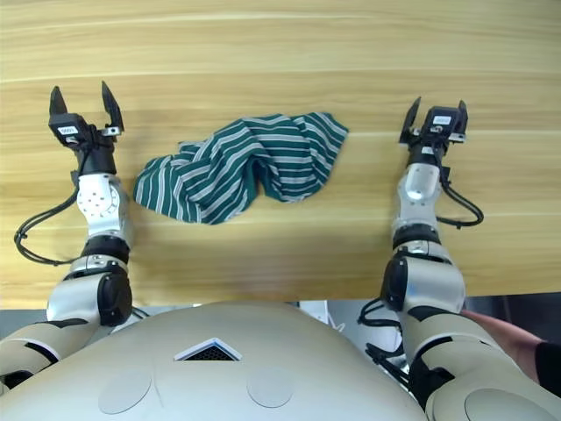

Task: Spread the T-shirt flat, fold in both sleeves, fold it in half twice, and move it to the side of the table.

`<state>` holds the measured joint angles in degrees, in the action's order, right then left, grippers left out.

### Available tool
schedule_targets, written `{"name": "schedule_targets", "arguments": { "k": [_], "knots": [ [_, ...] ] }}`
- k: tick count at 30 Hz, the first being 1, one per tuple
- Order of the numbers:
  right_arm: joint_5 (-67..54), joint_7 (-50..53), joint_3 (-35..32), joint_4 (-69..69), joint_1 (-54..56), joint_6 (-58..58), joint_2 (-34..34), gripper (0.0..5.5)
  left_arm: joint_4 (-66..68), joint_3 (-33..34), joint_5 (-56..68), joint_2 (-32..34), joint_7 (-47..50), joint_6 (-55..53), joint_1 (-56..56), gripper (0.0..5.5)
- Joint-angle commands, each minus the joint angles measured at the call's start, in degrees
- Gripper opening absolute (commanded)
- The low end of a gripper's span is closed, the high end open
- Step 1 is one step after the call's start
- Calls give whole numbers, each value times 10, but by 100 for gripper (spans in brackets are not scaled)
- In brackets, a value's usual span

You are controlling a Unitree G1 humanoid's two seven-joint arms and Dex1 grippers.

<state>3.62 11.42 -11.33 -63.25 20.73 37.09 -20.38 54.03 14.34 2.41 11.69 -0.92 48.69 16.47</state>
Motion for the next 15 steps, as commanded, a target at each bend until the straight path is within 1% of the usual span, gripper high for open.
{"name": "schedule_targets", "arguments": {
  "k": [1, 4, 5, 7, 9, 11, 12, 15],
  "knots": [
    [2, 13, 0, 8, 4, 11, -4, 384, 13, 17, 45, -2, -28, -23, 24, 409],
    [-3, 13, -2, 8, 14, 9, -4, 384, 10, 21, 69, -6, -48, -46, 35, 409],
    [-10, 11, -8, 22, 4, 22, -6, 384, -5, 22, 92, -13, -76, -52, 35, 409],
    [-30, 21, -29, 19, -13, 18, -10, 384, 23, 16, 77, -5, -74, -48, 50, 409],
    [-47, 25, -47, -4, 5, -5, -12, 384, 57, 27, 73, 12, -53, -48, 72, 409],
    [-52, 8, -43, -8, 25, -19, 7, 384, 76, 42, 86, 21, -48, -57, 84, 409],
    [-39, 14, -29, -3, 32, -16, 16, 384, 84, 46, 91, 21, -48, -61, 89, 409],
    [-14, 18, -1, -1, 48, -7, 32, 384, 93, 58, 114, 9, -76, -85, 102, 409]
  ]
}}
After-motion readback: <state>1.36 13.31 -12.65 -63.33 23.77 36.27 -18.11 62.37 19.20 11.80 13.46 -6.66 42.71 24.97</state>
